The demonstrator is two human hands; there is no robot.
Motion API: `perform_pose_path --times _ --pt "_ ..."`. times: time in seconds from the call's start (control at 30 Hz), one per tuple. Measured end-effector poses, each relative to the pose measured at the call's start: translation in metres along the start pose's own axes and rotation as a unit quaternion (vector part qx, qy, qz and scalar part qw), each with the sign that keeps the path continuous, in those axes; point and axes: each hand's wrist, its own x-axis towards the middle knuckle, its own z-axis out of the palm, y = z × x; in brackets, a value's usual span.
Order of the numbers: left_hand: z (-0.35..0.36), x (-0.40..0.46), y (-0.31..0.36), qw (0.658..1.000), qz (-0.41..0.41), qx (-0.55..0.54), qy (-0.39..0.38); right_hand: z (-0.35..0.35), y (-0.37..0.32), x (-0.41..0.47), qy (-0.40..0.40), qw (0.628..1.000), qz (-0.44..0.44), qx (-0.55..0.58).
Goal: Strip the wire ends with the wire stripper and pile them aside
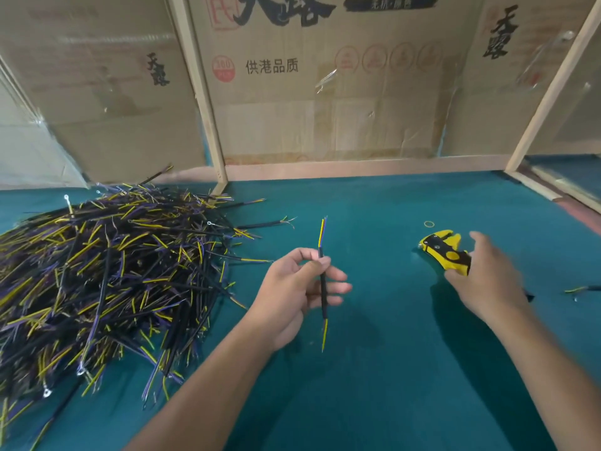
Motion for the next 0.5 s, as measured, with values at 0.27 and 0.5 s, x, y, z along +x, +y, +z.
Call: perform_pose_path --times 0.27,0.5 --pt "0.001 -0.001 0.005 0.998 0.008 -0.063 0.013 0.009 -0.019 -0.024 -0.068 0.990 -0.121 0.021" --pt "0.002 0.001 0.003 0.993 0.033 -0.107 0.021 -0.005 -0.082 -0.094 -0.173 0.896 -0.296 0.282"
